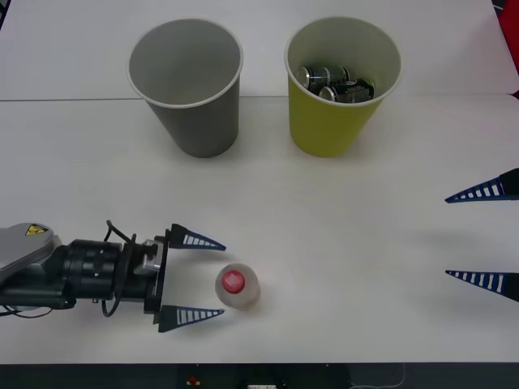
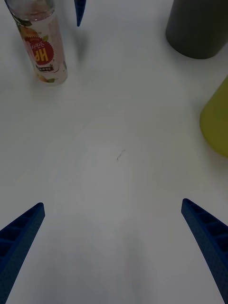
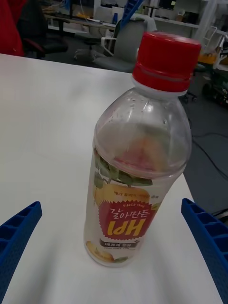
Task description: Put the can into the green bin and the plastic bottle into the gray bin
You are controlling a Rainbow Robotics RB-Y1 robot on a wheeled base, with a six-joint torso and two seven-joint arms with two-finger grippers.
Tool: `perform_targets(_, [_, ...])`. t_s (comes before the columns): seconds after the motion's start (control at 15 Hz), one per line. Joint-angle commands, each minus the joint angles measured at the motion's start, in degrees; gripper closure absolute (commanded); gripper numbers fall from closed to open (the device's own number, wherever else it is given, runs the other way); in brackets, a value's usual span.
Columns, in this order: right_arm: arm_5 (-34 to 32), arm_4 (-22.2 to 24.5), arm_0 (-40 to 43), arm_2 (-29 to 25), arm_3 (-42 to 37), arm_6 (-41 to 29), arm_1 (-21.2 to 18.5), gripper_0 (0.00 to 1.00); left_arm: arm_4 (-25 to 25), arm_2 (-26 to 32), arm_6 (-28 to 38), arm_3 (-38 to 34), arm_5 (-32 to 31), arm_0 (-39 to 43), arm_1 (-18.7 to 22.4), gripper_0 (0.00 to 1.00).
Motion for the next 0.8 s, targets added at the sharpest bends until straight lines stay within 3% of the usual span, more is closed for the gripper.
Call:
perform_targets(0.07, [0.0, 0.0, 0.0, 0.0, 0.0, 0.0, 0.0, 0.00, -0.1, -2.6, -1.1, 0.0, 2.5, -1.4, -1.7, 0.00])
perform_targets(0.6, [0.0, 0.0, 0.0, 0.0, 0.0, 0.0, 0.0, 0.00, -0.8, -5.4, -2.3, 0.0, 6.0, -3.4, -4.4, 0.00])
perform_targets(0.67, [0.0, 0.0, 0.0, 0.0, 0.0, 0.0, 0.0, 0.00, -0.8, -5.4, -2.3, 0.0, 6.0, -3.4, -4.4, 0.39])
perform_targets(0.73, [0.0, 0.0, 0.0, 0.0, 0.0, 0.0, 0.0, 0.00, -0.9, -5.4, -2.2, 0.0, 6.0, -3.4, -4.4, 1.00])
perform_targets(0.8, [0.0, 0.0, 0.0, 0.0, 0.0, 0.0, 0.0, 0.00, -1.0, -5.4, -2.2, 0.1, 6.0, -3.4, -4.4, 1.00])
